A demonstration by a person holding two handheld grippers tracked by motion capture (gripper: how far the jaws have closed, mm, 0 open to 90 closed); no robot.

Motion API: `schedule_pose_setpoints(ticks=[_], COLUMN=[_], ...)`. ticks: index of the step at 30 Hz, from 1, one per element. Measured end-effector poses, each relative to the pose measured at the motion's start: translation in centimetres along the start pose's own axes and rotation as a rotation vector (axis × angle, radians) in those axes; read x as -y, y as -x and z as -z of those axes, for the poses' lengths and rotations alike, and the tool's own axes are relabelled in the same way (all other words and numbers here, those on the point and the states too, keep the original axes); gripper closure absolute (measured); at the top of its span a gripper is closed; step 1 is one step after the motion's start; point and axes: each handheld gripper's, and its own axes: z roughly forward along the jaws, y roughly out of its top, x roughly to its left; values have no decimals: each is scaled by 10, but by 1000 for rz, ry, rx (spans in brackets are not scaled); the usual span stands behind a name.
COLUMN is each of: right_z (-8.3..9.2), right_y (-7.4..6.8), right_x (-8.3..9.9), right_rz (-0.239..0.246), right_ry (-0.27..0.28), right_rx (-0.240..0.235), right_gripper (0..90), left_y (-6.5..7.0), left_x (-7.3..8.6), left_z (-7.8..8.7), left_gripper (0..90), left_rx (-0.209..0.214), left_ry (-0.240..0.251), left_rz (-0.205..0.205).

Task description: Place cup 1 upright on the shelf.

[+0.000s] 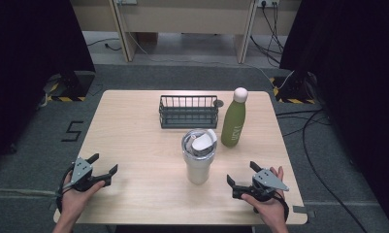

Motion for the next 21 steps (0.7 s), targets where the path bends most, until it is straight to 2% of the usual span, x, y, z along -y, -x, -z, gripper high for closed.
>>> schedule_pose_setpoints(ticks=[12,21], right_z=[-7,-15], right_y=[-9,4], right_x=[-6,-23], right_rz=[8,1], right_ry=[6,47], right_rx=[-39,-3], right_gripper=[8,27], left_y=[1,3], left_x=[-1,-1], left_z=[0,-1], left_gripper=[137,137], left_rx=[0,2], left_ry=[2,2], left_rz=[-7,-8])
